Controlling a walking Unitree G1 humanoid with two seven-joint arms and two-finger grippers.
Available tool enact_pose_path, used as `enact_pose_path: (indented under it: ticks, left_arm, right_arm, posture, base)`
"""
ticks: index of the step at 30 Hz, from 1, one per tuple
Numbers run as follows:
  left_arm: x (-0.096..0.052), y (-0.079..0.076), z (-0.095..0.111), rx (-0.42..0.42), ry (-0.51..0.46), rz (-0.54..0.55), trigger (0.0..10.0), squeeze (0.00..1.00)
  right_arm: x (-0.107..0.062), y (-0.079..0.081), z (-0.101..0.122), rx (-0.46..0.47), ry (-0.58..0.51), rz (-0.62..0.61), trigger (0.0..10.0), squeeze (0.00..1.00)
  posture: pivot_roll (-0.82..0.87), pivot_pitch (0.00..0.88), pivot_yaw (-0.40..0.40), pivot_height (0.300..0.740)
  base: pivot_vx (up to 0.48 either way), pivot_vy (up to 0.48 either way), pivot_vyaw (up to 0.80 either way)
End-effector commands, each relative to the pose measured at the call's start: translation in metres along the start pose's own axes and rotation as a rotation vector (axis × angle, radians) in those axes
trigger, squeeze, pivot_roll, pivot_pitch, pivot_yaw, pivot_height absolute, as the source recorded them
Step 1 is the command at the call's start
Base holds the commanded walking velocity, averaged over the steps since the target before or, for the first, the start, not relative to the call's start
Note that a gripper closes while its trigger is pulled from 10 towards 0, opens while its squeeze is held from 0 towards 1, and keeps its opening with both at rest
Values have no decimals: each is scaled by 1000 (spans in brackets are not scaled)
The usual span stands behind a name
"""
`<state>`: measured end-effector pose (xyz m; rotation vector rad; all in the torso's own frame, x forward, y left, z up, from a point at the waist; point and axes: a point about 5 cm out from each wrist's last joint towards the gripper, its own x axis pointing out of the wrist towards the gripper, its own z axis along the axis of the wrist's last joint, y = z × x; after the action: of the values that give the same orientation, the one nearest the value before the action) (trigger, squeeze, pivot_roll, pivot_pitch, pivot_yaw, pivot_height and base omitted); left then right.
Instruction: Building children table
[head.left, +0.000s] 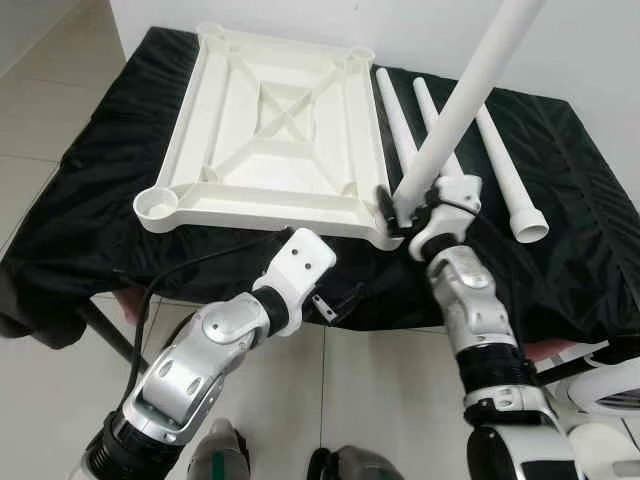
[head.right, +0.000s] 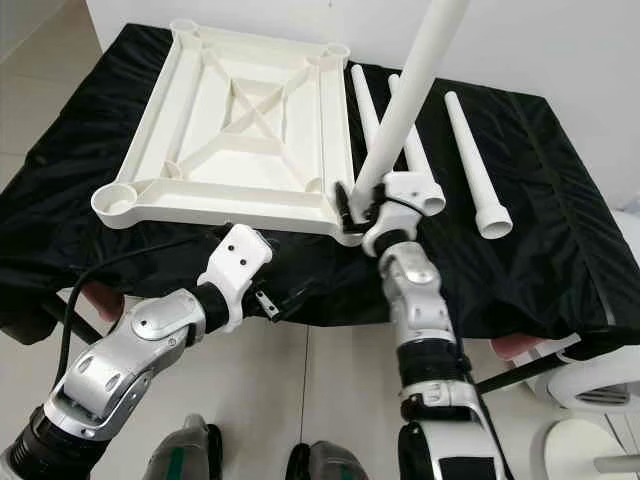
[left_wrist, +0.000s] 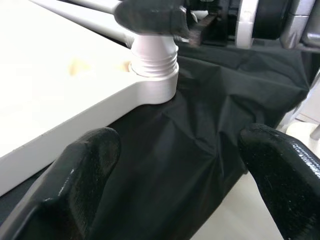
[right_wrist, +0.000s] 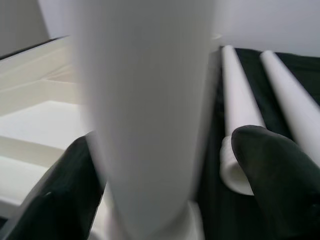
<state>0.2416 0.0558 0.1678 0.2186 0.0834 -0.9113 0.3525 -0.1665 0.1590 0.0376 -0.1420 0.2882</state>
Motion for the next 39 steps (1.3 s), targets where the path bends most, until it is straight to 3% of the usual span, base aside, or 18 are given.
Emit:
enact_pose_path:
  ticks: [1, 4, 8, 13, 17, 23, 24, 25, 26, 28, 29, 39]
  left_arm:
    - [0, -4, 1, -5, -3, -42, 10000, 0]
    - [0, -4, 2, -4, -4, -41, 10000, 0]
    - [-1, -4, 2, -3, -4, -42, 10000, 0]
    - [-1, -3, 2, -3, -4, -42, 10000, 0]
    - [-1, -3, 3, -2, -5, -44, 10000, 0]
    - [-1, -3, 3, -1, -5, -41, 10000, 0]
    - [-1, -3, 3, -2, -5, -41, 10000, 0]
    - [-1, -3, 3, -2, -5, -41, 10000, 0]
    - [-1, -3, 3, -3, -5, -40, 10000, 0]
    - [-1, -3, 3, -3, -5, -40, 10000, 0]
    - [-1, -4, 3, -2, -4, -42, 10000, 0]
    - [-2, -4, 3, -1, -1, -42, 10000, 0]
  right_arm:
    - [-1, -6, -3, 1, 8, 27, 10000, 0]
    - [1, -19, -5, -9, 40, 98, 10000, 0]
    - [2, -24, -7, 19, 63, 174, 10000, 0]
    - [2, -25, -7, 30, 65, 239, 10000, 0]
    - [3, -23, -10, 19, 117, 370, 10000, 0]
    - [7, -24, -8, 20, 117, 391, 10000, 0]
    - [8, -24, -7, 21, 111, 388, 8902, 0]
    - [8, -24, -7, 21, 111, 388, 8902, 0]
    - [9, -24, -7, 23, 109, 385, 7412, 0]
    - [9, -24, -7, 23, 109, 385, 7412, 0]
    - [11, -25, -7, 26, 113, 367, 0, 0]
    - [11, -28, -9, 44, 124, 344, 392, 0]
  posture:
    - [134, 78, -125, 740]
    - [136, 77, -120, 740]
    - [138, 77, -118, 740]
    - [138, 77, -116, 740]
    - [142, 78, -113, 740]
    - [147, 77, -110, 740]
    - [148, 77, -109, 740]
    - [148, 77, -109, 740]
    - [148, 77, -109, 740]
    - [148, 77, -109, 740]
    - [152, 76, -108, 740]
    - [153, 76, -108, 740]
  base:
    - [0, 0, 0]
    - [0, 0, 0]
    - [0, 0, 0]
    - [0, 0, 0]
    - [0, 0, 0]
    - [0, 0, 0]
    - [0, 0, 0]
    - [0, 0, 0]
    - [0, 0, 0]
    - [0, 0, 0]
    - [0, 0, 0]
    - [0, 0, 0]
